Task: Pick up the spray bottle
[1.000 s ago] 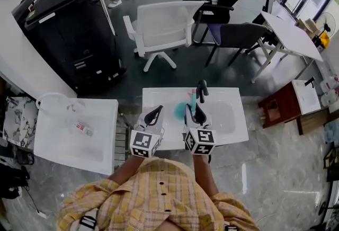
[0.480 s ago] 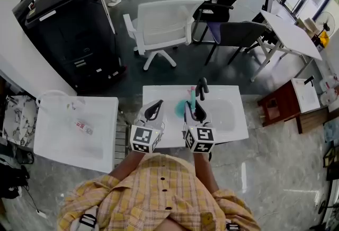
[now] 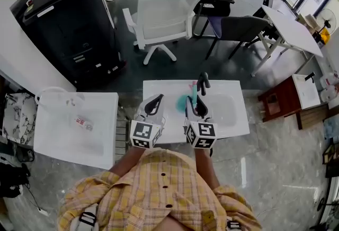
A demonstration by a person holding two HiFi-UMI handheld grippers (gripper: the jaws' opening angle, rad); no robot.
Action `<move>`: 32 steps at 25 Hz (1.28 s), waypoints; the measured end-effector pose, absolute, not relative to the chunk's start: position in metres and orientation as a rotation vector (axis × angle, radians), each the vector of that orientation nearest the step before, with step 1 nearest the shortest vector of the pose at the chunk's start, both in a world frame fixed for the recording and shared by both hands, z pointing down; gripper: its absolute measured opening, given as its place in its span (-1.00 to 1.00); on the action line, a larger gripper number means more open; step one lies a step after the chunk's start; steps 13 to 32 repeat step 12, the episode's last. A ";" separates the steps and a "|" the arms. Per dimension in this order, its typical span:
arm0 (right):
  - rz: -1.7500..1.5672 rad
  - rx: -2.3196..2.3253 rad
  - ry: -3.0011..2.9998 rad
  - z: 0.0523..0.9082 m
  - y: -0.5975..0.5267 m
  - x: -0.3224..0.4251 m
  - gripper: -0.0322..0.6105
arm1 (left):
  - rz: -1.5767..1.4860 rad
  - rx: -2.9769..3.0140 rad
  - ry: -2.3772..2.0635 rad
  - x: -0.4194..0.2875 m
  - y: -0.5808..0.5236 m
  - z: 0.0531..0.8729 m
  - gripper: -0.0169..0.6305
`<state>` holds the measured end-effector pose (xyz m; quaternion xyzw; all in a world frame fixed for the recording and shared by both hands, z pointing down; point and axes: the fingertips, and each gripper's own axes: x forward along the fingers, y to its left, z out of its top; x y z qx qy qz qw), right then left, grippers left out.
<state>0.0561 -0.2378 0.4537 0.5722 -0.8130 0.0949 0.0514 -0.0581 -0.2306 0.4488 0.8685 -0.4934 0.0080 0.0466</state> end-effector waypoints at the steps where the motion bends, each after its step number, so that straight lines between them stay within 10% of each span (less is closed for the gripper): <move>1: 0.291 1.741 -2.473 0.454 -0.238 0.056 -0.51 | 0.023 2.651 -1.505 -0.058 -0.231 0.449 -0.95; 32: 0.281 1.748 -2.465 0.454 -0.245 0.050 -0.51 | 0.018 2.658 -1.497 -0.063 -0.238 0.448 -0.95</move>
